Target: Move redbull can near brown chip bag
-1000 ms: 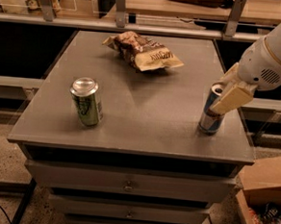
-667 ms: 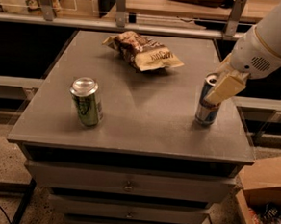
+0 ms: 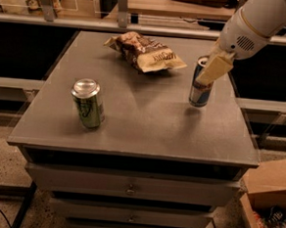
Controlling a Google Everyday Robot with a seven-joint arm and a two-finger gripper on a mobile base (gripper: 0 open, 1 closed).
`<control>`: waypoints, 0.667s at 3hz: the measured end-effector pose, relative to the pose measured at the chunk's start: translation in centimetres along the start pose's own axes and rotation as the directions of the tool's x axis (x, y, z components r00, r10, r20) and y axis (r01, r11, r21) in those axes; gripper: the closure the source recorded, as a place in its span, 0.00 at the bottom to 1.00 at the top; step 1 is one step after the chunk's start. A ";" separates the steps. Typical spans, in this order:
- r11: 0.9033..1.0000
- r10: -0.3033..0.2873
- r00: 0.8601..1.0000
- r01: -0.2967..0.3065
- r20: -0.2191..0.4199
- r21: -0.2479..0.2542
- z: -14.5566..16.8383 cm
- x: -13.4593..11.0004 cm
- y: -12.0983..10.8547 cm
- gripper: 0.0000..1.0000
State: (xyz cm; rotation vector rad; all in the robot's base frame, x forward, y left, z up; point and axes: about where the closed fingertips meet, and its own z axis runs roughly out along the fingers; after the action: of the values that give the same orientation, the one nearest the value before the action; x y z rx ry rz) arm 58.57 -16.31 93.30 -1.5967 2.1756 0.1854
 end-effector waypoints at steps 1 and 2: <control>1.000 -0.009 1.000 0.009 0.023 0.005 0.8 -1.6 -1.2 1.00; 1.000 -0.023 0.999 0.023 0.032 0.002 1.7 -3.0 -2.2 1.00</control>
Offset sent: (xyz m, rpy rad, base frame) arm 0.0497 0.0374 0.0024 0.0288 -0.0280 0.0404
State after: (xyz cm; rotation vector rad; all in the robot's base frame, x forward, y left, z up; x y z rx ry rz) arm 61.84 -13.78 93.33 -1.6065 2.1316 0.2010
